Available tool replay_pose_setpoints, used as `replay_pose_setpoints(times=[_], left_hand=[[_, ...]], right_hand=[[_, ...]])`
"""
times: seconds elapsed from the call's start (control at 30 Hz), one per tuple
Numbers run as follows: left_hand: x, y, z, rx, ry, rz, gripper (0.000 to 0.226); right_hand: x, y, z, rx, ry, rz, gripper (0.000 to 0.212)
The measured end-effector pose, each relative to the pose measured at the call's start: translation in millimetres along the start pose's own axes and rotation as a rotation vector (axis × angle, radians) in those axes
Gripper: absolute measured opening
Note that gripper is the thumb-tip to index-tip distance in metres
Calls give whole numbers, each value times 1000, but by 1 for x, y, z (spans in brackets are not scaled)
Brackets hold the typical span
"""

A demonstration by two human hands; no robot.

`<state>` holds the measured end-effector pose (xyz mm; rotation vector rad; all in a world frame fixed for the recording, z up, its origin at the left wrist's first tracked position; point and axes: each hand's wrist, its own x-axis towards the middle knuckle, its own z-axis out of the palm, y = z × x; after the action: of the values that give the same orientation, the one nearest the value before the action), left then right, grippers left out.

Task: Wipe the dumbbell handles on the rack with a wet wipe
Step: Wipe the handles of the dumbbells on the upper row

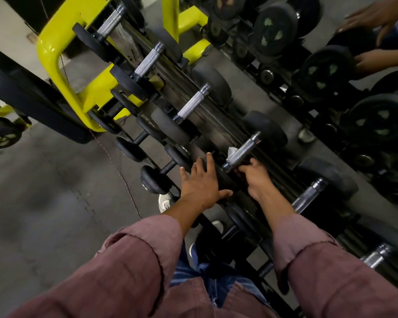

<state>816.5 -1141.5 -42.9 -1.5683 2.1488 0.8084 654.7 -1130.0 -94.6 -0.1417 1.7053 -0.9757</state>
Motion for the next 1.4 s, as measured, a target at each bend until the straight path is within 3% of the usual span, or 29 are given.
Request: replay_pose_setpoints(times=[0.2, 0.37, 0.43, 0.53, 0.63, 0.73, 0.83, 0.93, 1.03, 1.13, 1.3, 1.4], left_hand=[[1, -2, 2, -1, 1, 8, 128], [1, -3, 3, 5, 11, 12, 129], [1, -3, 4, 4, 18, 15, 129], [2, -3, 4, -1, 18, 13, 129], [2, -3, 5, 1, 24, 17, 129], [2, -3, 5, 3, 21, 9, 129], [2, -2, 5, 5, 19, 7, 129], [1, 0, 4, 12, 13, 2, 129], [0, -1, 4, 17, 16, -1, 129], [0, -1, 4, 12, 24, 2, 130], [0, -1, 4, 2, 21, 6, 129], [0, -1, 3, -1, 19, 7, 129]], right_hand=[[2, -18, -15, 623, 82, -23, 37], [-6, -23, -16, 731, 64, -6, 31], [-8, -17, -15, 616, 30, -11, 28], [-12, 4, -12, 244, -46, -9, 17], [-15, 19, -8, -16, -87, 4, 35], [-20, 13, -5, -274, -83, -154, 13], [-31, 1, -7, -787, 129, -437, 27], [-48, -11, -8, -882, 274, -665, 12], [-47, -24, -8, -839, 333, -773, 29], [-35, -33, -13, -997, 372, -866, 39], [-23, -23, -16, -1491, 231, -1023, 47], [-24, -19, -13, -1662, 144, -1082, 49]])
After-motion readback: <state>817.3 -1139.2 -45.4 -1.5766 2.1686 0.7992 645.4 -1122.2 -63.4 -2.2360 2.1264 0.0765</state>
